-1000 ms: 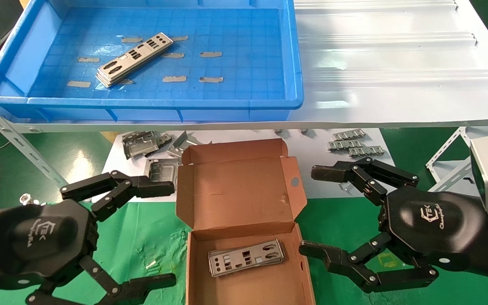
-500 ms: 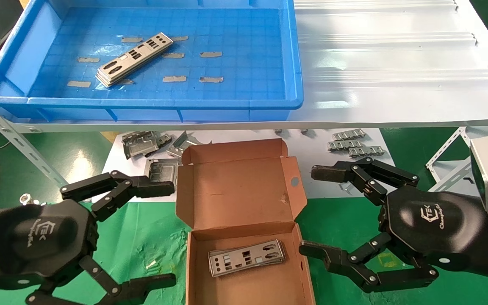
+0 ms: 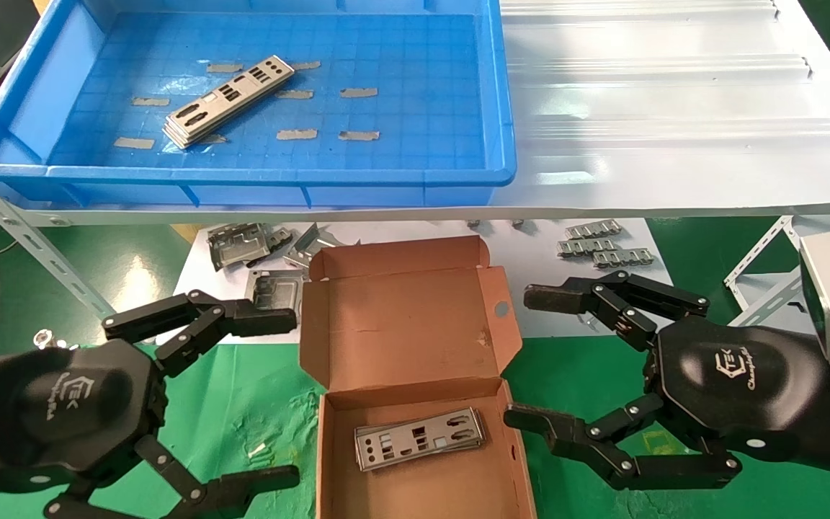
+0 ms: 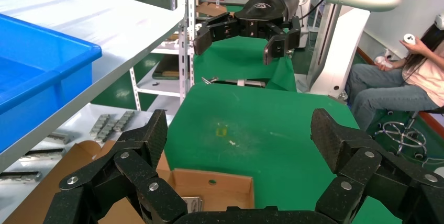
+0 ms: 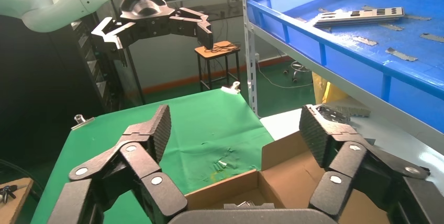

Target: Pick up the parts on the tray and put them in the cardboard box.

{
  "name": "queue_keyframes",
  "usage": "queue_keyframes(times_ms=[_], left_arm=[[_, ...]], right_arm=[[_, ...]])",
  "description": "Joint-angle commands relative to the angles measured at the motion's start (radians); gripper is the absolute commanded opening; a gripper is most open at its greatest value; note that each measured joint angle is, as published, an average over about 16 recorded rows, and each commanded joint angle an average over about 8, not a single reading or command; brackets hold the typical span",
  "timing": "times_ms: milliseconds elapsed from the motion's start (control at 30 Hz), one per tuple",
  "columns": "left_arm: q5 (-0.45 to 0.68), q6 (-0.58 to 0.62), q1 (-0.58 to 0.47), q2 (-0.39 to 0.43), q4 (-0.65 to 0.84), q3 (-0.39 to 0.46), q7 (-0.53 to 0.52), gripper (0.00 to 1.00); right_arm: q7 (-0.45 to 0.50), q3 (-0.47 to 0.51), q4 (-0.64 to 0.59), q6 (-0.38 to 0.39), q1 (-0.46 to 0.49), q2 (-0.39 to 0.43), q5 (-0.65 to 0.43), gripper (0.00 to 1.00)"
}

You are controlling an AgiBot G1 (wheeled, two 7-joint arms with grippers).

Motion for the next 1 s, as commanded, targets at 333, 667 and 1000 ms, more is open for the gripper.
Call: queue_keyframes(times_ms=[333,667,1000], left_arm=[[0.0,0.0,0.0,0.0,0.0,0.0,0.0,1.0],[0.0,0.0,0.0,0.0,0.0,0.0,0.0,1.0],[0.0,0.0,0.0,0.0,0.0,0.0,0.0,1.0]], right_arm=[[0.0,0.0,0.0,0.0,0.0,0.0,0.0,0.0],[0.0,0.0,0.0,0.0,0.0,0.0,0.0,0.0],[0.0,0.0,0.0,0.0,0.0,0.0,0.0,0.0]])
